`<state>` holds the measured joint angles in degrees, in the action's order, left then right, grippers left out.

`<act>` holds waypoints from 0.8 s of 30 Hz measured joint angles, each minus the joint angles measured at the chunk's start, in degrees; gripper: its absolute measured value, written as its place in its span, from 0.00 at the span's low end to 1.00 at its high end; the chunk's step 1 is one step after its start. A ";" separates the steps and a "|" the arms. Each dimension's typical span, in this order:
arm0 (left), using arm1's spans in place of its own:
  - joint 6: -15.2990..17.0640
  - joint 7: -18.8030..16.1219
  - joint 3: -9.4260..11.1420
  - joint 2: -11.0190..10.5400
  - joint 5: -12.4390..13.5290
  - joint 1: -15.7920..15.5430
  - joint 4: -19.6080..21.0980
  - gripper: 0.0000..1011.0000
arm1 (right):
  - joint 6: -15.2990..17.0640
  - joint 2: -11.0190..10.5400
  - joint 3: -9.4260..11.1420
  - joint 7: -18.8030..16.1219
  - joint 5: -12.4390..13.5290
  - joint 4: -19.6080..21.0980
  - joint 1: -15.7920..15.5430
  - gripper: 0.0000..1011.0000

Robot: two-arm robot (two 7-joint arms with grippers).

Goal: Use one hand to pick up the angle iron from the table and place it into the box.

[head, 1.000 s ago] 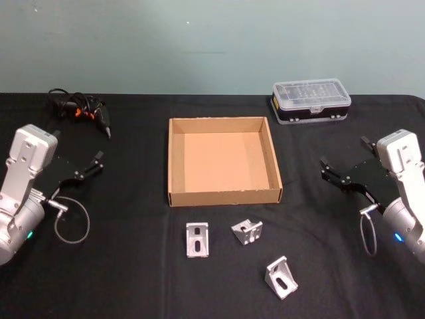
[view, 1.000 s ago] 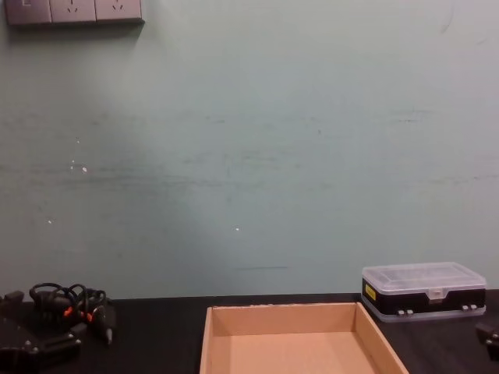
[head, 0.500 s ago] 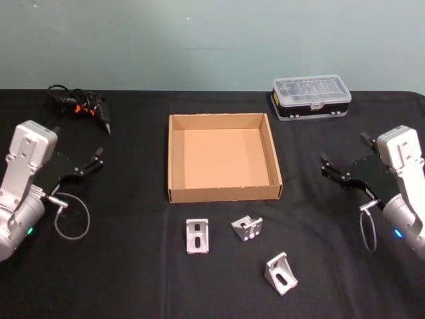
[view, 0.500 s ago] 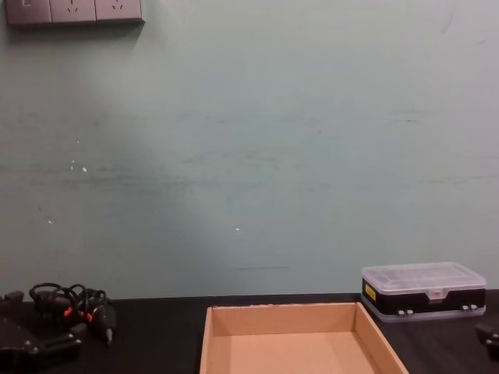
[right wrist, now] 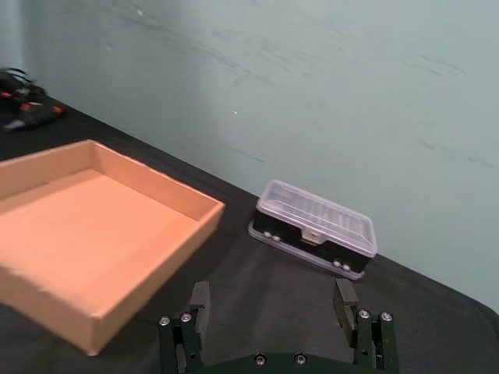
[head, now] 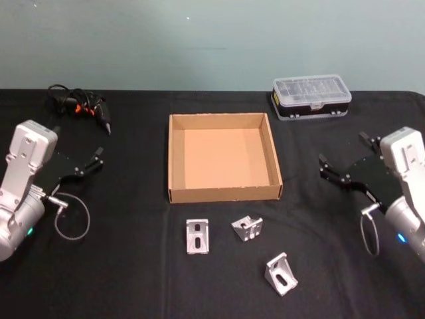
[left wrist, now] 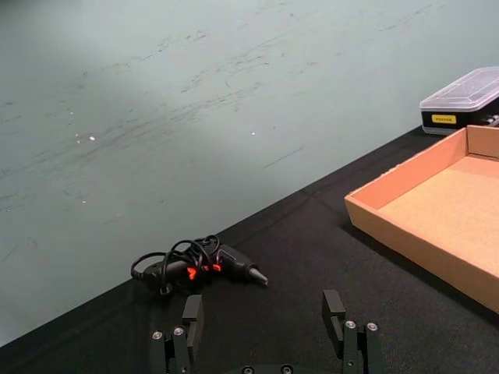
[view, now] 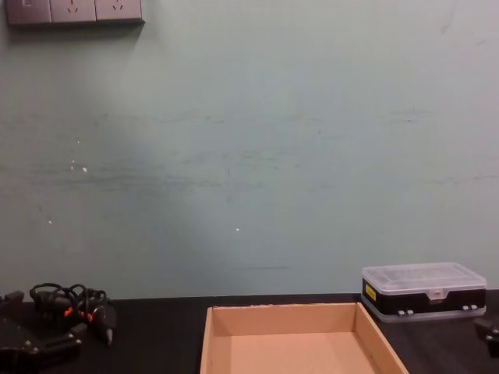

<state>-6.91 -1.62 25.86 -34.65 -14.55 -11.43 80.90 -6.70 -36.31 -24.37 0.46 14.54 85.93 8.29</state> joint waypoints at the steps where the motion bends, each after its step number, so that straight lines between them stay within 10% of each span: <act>1: 0.00 0.00 0.00 0.00 0.00 0.00 0.00 0.99 | 0.21 -0.30 0.23 -0.22 0.18 0.84 -0.59 0.99; 12: 0.00 0.00 0.00 0.00 0.00 0.00 0.00 0.99 | 7.69 -5.51 4.58 -2.70 5.73 17.47 -11.87 0.99; 24: 0.00 0.00 0.00 0.00 0.00 0.00 0.00 0.99 | 29.40 -5.23 5.46 0.71 10.89 35.53 -19.61 0.99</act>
<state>-6.91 -1.62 25.86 -34.65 -14.55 -11.43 80.90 22.71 -41.54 -18.91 1.17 25.44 121.47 -11.31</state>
